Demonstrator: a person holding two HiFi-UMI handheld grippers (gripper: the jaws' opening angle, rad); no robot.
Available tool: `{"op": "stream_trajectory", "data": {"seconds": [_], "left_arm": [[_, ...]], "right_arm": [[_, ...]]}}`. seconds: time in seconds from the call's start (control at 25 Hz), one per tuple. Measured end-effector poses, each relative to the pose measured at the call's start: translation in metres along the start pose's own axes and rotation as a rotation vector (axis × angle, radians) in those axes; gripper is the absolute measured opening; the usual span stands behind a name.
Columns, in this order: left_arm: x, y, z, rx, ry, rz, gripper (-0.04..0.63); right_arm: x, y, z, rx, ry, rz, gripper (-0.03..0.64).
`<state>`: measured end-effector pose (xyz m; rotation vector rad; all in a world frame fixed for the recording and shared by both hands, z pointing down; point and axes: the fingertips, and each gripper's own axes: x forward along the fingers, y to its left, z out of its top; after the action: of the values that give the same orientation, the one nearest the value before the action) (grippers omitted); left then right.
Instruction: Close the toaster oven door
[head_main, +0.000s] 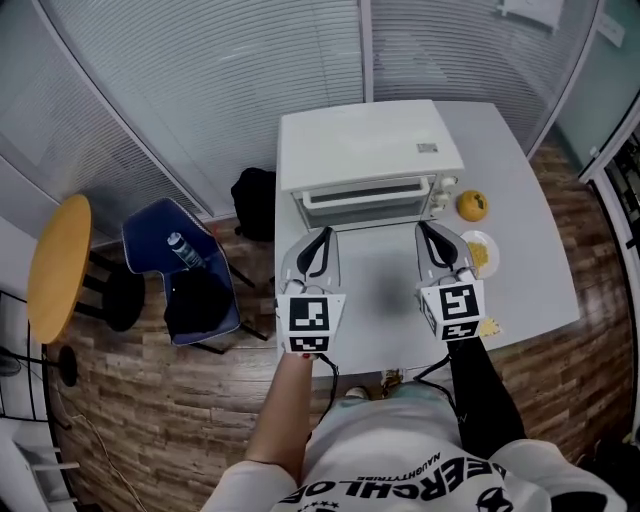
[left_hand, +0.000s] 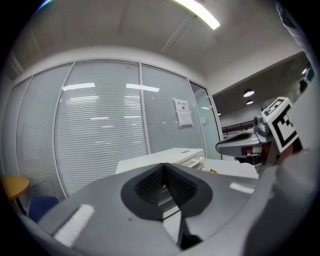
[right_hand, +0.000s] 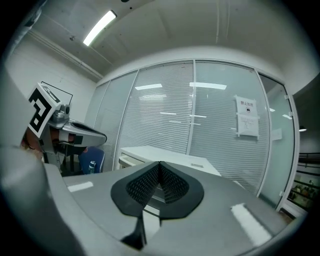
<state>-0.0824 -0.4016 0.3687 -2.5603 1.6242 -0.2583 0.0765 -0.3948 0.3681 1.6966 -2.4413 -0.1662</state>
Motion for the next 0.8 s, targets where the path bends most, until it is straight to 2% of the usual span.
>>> {"op": "stream_trajectory", "data": {"seconds": [0.8], "left_arm": [[-0.078, -0.013, 0.045, 0.02, -0.115, -0.018, 0.055]], "right_arm": [[-0.061, 0.029, 0.029, -0.02, -0.064, -0.031, 0.0]]}}
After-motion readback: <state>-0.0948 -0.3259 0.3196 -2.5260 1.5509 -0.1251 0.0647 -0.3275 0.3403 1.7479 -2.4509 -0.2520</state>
